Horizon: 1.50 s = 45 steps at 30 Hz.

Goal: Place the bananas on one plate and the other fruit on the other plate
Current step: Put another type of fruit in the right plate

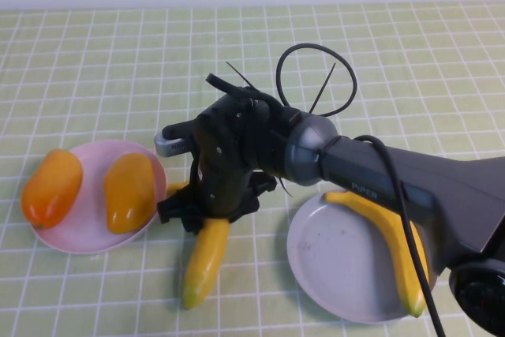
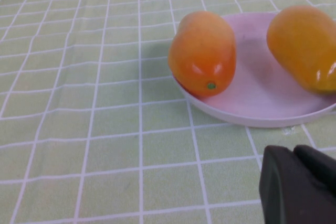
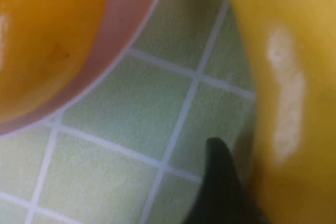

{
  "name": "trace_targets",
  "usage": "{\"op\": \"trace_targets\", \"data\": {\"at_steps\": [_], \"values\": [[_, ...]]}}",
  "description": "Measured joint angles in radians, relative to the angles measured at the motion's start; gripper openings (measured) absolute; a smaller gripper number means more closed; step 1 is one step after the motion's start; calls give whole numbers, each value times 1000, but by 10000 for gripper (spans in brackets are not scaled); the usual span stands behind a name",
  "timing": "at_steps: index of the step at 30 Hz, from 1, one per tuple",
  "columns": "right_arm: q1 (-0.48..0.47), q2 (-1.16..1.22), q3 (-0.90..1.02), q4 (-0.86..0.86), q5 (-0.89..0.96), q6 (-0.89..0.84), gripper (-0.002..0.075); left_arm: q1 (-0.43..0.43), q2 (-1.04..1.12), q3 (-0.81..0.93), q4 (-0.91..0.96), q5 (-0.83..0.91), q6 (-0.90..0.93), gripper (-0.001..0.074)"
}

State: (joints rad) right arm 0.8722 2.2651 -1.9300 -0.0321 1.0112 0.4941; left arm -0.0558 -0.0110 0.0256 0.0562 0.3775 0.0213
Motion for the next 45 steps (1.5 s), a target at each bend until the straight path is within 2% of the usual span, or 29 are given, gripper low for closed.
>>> {"op": "trace_targets", "data": {"at_steps": [3,12,18,21,27,32,40,45], "values": [[0,0,0,-7,-6,0,321,0,0,0,0,0,0,-1],[-31,-14,-51,-101,28,51,321,0,0,0,0,0,0,-1],[-68,-126,-34,-191,145,51,321,0,0,0,0,0,0,-1],[-68,-242,60,-227,171,35,321,0,0,0,0,0,0,-1],[-68,-498,412,-245,110,31,321,0,0,0,0,0,0,-1],[-100,-593,604,-243,41,8,321,0,0,0,0,0,0,-1],[-174,-568,688,-245,13,-3,321,0,0,0,0,0,0,-1],[-176,-554,688,-215,-15,-80,321,0,0,0,0,0,0,-1]]}}
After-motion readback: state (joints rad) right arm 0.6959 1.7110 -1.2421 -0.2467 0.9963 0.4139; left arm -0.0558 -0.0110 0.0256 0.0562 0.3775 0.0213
